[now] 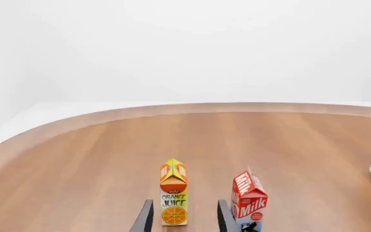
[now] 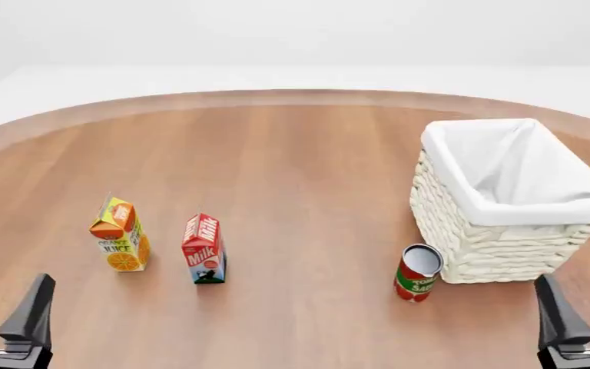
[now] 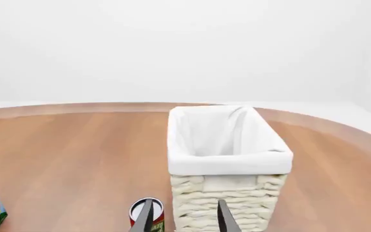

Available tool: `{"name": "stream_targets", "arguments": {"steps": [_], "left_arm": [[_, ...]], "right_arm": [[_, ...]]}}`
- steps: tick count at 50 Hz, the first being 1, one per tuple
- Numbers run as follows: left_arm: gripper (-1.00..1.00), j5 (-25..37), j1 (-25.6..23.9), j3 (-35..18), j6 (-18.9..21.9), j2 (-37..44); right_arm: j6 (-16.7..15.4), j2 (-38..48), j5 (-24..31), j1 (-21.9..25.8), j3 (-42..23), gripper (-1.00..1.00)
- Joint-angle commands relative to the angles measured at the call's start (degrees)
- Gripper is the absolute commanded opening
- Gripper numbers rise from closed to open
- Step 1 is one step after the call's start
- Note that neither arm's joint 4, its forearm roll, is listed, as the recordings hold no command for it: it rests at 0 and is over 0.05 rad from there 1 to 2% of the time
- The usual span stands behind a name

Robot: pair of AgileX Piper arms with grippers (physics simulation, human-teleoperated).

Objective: Pick the milk and place it in the basket.

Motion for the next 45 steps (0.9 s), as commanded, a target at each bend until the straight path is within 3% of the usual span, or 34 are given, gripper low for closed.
{"name": "stream_targets", "arguments": {"steps": [1,12,36,45], "left_arm": [[1.0,-0.06,0.0,-0.15,0.0,0.25],[1.0,-0.06,0.0,-0.15,0.0,0.25],[1.0,-0.06,0.0,-0.15,0.0,0.25],[1.0,-0.06,0.0,-0.15,0.0,0.25]], "right_arm": [[0.65,0.93,-0.32,0.77,-0.16,1.0],[1.02,3.67,-2.16,2.36,-0.23,1.0],[0.54,11.87,-5.56,10.69,-3.02,1.0],[0.23,20.47,-12.78,14.6,-2.88,1.0]]}}
